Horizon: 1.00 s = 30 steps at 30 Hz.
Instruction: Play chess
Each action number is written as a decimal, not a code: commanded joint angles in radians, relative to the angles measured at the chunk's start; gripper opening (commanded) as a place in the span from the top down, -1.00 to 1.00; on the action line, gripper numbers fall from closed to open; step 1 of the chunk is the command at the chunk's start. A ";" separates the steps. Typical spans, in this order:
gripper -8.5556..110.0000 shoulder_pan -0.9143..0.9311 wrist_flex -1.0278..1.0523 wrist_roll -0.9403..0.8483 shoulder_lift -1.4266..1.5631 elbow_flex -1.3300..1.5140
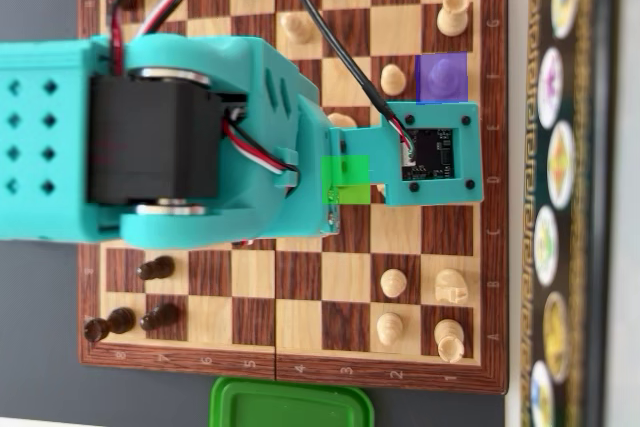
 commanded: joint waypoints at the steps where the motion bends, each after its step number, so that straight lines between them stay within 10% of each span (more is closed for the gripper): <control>1: 0.55 0.011 0.003 -0.009 0.002 -0.066; 30: 0.56 0.011 -0.008 -0.011 -0.071 -0.023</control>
